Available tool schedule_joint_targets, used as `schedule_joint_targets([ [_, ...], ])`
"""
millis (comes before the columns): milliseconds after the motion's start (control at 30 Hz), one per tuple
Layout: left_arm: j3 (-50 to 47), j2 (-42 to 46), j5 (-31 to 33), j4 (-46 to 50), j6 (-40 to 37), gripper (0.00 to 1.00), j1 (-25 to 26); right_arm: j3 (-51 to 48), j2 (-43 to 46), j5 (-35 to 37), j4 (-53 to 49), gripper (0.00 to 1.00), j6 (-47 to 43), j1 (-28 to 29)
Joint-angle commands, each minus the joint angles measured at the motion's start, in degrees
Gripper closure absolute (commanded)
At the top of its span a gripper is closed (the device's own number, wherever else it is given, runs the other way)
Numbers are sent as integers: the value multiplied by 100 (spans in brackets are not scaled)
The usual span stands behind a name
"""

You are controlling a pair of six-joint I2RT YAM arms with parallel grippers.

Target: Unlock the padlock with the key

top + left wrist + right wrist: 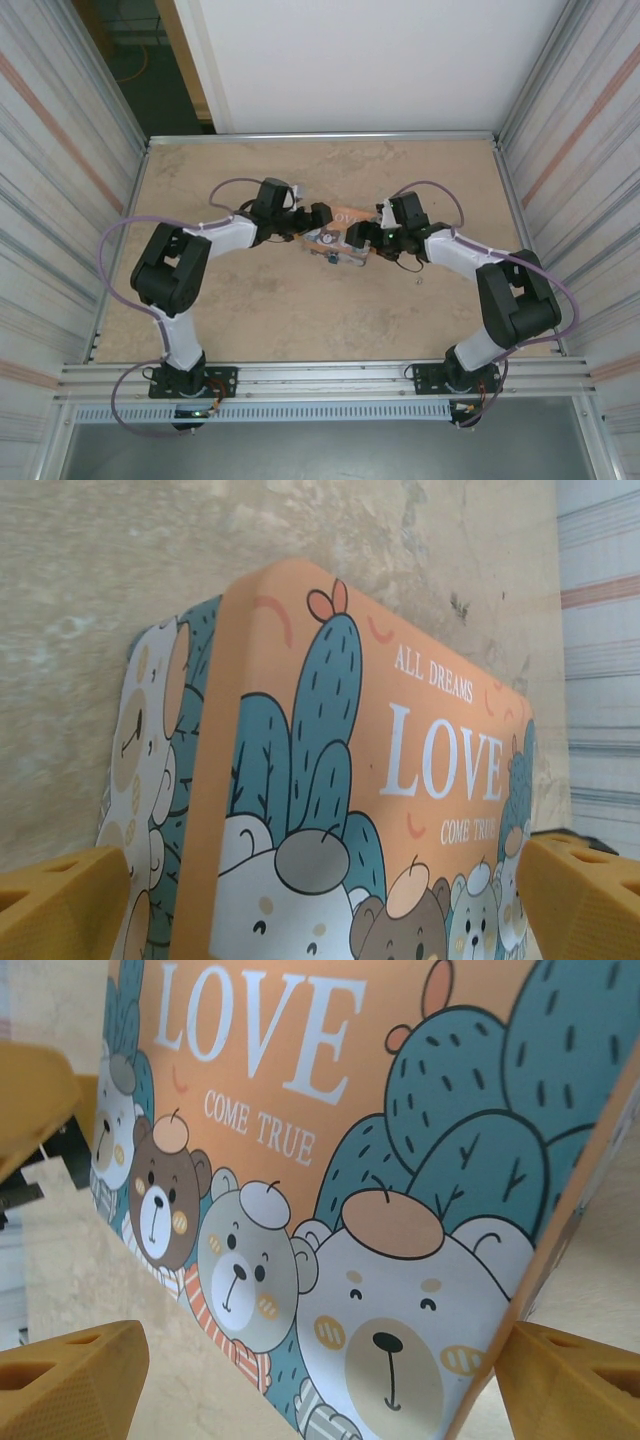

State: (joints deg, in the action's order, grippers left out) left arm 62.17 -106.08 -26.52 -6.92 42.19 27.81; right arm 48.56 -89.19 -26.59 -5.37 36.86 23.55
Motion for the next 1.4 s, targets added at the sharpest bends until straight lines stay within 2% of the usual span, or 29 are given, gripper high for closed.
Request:
schedule_joint_targets([
  [0, -169, 388, -343, 12, -51, 1, 5, 187, -3, -79, 326, 12, 231, 334],
  [167, -332, 526, -350, 24, -66, 1, -208, 342, -142, 22, 327, 12, 286, 518],
  [367, -468, 743, -318, 148, -162, 1, -469, 399, 57, 615, -35, 10, 192, 517],
  [533, -452, 1093, -285, 467, -425, 1, -742, 548, 472, 1194, -809, 6, -48, 464],
  [700, -642, 1784, -134, 786, -754, 1, -987, 537, 1122, 1815, -1884, 6, -302, 161],
  [867, -1053, 2750, 119, 924, -1158, 1, -1059, 376, 1647, 2158, -3017, 13, -499, -386],
  [1000, -1284, 3393, 320, 1093, -1474, 1, -1093, 74, 1941, 2195, -3484, 19, -591, -826],
  [1167, -1507, 3971, 457, 1245, -1719, 1, -1196, -311, 2013, 2203, -3682, 30, -781, -1338],
  [1367, -1733, 4236, 318, 1232, -1735, 1, -1415, -504, 1589, 2103, -3546, 45, -939, -1678],
])
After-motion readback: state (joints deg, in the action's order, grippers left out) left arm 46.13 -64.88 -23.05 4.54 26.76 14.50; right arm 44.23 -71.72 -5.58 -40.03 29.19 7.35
